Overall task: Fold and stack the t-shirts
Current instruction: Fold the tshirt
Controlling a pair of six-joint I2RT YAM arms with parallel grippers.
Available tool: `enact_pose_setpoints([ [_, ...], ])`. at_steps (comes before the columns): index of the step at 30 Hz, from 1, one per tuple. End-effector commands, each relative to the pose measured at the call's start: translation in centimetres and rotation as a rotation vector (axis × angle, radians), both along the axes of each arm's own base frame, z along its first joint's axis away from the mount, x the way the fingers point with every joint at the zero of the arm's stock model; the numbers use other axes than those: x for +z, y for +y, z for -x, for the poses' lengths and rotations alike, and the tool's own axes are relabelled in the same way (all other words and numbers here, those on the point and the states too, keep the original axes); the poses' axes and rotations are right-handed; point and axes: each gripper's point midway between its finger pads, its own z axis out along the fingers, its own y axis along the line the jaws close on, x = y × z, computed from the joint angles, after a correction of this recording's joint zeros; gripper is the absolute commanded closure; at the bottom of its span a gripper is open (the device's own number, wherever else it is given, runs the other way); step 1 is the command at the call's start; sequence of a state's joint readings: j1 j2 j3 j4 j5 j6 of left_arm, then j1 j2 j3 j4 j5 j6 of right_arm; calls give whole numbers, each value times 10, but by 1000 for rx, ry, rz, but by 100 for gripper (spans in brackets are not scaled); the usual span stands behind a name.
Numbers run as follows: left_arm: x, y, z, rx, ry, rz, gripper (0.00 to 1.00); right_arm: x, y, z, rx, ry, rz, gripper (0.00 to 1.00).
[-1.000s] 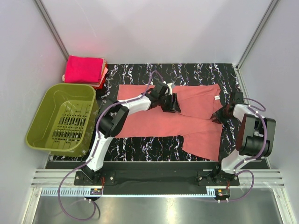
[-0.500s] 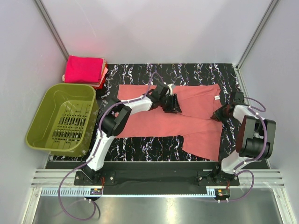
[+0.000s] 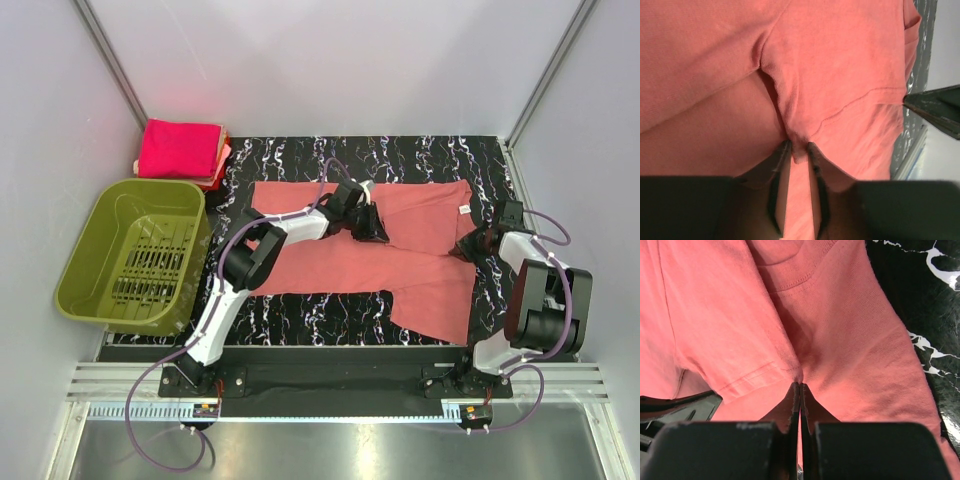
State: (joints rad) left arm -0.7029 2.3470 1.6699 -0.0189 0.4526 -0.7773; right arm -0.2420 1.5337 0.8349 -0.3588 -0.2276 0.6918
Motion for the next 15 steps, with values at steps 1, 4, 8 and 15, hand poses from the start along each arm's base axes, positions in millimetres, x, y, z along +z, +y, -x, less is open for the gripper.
enact_pose_setpoints([
  [1,26,-20,-8,-22,-46,96,83,18,3,-8,-7,-74,-2,100],
  [4,29,-21,-7,-32,-41,106,100,24,5,-6,-28,-98,-12,100],
  [8,34,-20,-8,-28,-41,97,100,34,10,-2,-68,-151,-25,100],
  [15,42,-15,-6,-36,-50,67,100,45,18,13,-145,-224,-2,100],
])
